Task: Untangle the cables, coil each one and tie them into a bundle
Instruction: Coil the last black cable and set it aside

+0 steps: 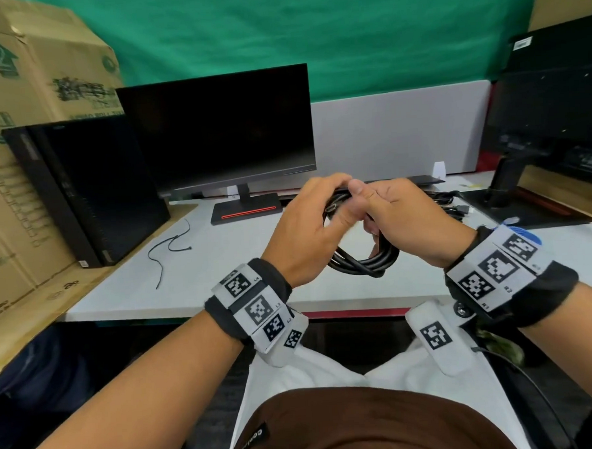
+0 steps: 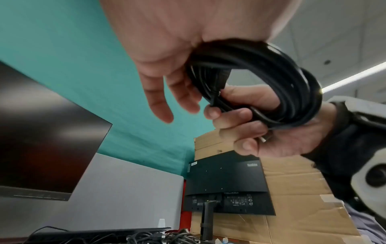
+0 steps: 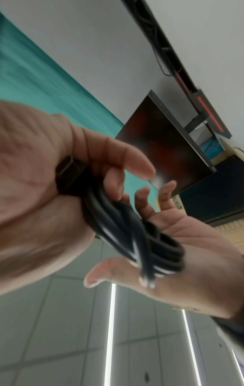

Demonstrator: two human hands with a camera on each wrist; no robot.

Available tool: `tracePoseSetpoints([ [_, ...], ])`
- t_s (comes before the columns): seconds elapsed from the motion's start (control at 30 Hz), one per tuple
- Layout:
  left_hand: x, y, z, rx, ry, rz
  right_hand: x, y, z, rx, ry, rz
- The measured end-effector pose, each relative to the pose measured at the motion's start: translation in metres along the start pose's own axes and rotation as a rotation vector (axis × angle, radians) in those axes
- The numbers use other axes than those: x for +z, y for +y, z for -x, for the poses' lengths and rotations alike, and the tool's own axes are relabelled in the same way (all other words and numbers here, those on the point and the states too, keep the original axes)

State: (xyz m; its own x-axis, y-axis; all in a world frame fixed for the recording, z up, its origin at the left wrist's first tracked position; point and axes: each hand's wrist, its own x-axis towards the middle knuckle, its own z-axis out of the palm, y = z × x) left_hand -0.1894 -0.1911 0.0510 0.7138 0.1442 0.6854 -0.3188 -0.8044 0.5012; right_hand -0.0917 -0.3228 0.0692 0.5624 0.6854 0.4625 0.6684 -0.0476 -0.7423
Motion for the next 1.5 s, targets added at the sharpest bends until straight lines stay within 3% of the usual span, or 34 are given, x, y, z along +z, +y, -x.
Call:
tracePoseSetpoints([
  [0.07, -0.006, -0.002, -0.002, -0.015, -0.115, -0.151, -0.001, 0.002, 0.000, -0.006, -0.015, 0.054],
  [0.23, -0.021, 0.002, -0.009, 0.021, -0.203, -0.392, 0.001, 0.002, 0.004, -0.003, -0.107, 0.114],
  [0.33, -0.024, 0.003, -0.009, 0.050, -0.172, -0.596, -0.007, -0.001, 0.002, 0.018, -0.114, 0.089],
  [0.47, -0.023, -0.003, -0.012, -0.021, -0.075, -0.808, -0.008, 0.000, 0.002, -0.069, -0.029, 0.564],
  [0.53, -0.019, -0.002, -0.012, -0.023, -0.009, -0.781, 0.004, 0.001, 0.008, -0.074, 0.005, 0.767],
  [0.6, -0.011, -0.001, -0.011, -0.055, 0.050, -0.611, 0.016, 0.002, 0.011, -0.039, 0.011, 0.836],
  [0.73, 0.007, 0.003, -0.007, -0.274, 0.156, -0.043, 0.015, 0.006, 0.008, 0.015, -0.031, 0.618],
  [0.93, 0.004, 0.005, -0.005, -0.305, 0.197, 0.290, 0.006, -0.003, 0.008, -0.008, -0.070, 0.164],
  [1.13, 0.002, 0.008, -0.006, -0.428, 0.209, 0.746, 0.026, -0.006, 0.016, -0.046, 0.099, 0.034],
  [1.27, 0.003, 0.011, -0.006, -0.476, 0.242, 0.881, 0.027, -0.007, 0.015, -0.025, 0.065, -0.214],
  [1.37, 0.002, 0.014, -0.006, -0.451, 0.145, 0.928, 0.024, -0.011, 0.014, 0.061, -0.001, -0.469],
  [1.43, 0.002, 0.016, -0.009, -0.435, 0.140, 0.819, 0.021, -0.014, 0.010, 0.180, -0.025, -0.598],
  [1.5, 0.007, 0.016, -0.012, -0.416, 0.216, 0.581, 0.018, -0.014, 0.007, 0.281, 0.004, -0.646],
])
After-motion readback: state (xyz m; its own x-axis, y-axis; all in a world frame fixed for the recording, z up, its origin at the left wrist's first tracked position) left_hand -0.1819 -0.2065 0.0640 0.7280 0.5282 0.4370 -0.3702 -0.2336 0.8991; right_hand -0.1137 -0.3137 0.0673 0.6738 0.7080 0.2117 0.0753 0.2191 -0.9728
